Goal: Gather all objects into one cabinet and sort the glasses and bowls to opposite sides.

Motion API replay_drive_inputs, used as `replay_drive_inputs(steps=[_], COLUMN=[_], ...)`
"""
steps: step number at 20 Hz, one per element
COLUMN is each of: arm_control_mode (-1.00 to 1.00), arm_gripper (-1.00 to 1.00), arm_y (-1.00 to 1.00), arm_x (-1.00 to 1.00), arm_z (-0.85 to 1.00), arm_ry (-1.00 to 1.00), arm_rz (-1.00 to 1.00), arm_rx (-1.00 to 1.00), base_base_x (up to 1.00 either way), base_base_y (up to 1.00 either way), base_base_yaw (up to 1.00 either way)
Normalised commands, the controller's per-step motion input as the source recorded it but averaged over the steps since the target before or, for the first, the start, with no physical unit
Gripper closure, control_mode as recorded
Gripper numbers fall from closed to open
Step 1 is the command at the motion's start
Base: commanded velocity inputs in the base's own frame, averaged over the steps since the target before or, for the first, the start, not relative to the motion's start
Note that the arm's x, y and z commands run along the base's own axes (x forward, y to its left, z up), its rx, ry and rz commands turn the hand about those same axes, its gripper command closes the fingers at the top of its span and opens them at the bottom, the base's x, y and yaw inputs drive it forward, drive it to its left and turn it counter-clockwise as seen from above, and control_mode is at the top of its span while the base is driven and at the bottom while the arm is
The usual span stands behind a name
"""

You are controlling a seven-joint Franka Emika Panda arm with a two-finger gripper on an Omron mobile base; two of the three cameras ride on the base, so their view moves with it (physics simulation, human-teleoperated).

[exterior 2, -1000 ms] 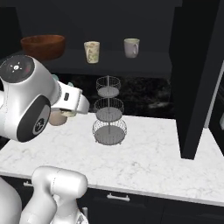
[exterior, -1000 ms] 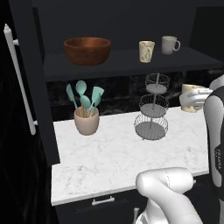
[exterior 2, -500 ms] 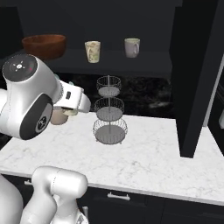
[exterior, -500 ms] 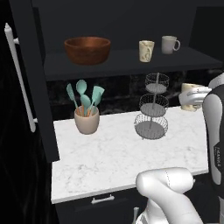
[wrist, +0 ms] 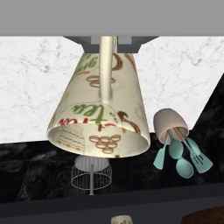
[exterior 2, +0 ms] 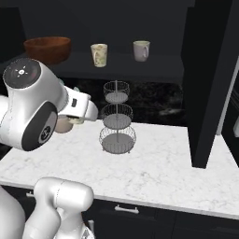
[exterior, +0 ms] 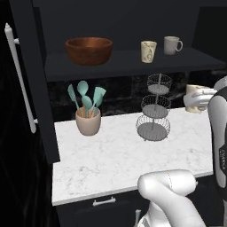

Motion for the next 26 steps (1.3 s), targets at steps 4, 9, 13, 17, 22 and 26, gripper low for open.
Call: replay_drive_inputs(steps=[4, 9, 13, 17, 22, 26], arm_control_mode=[-1.00, -1.00, -1.00, -1.00, -1.00, -1.00], arm_gripper=[1.00, 1.00, 1.00, 1.00, 1.00, 1.00], arm_y=[-0.10, -0.02, 0.00, 0.00, -0.02, -0.01], arm_x=[0.08, 0.19, 0.06, 0.03, 0.10, 0.29], arm_z=[0.29, 0.39, 0.27, 0.21, 0.11, 0.00], arm_ry=[-0.01, -0.04, -0.06, -0.06, -0.07, -0.12], arm_rz=[0.00, 0.00, 0.00, 0.00, 0.00, -0.03], arm_rx=[-0.01, -0.07, -0.11, -0.07, -0.02, 0.00], base_base_x=[0.00, 0.00, 0.00, 0.00, 0.00, 0.00], base_base_y=[0.00, 0.00, 0.00, 0.00, 0.00, 0.00], base_base_yaw=[0.00, 0.00, 0.00, 0.00, 0.00, 0.00])
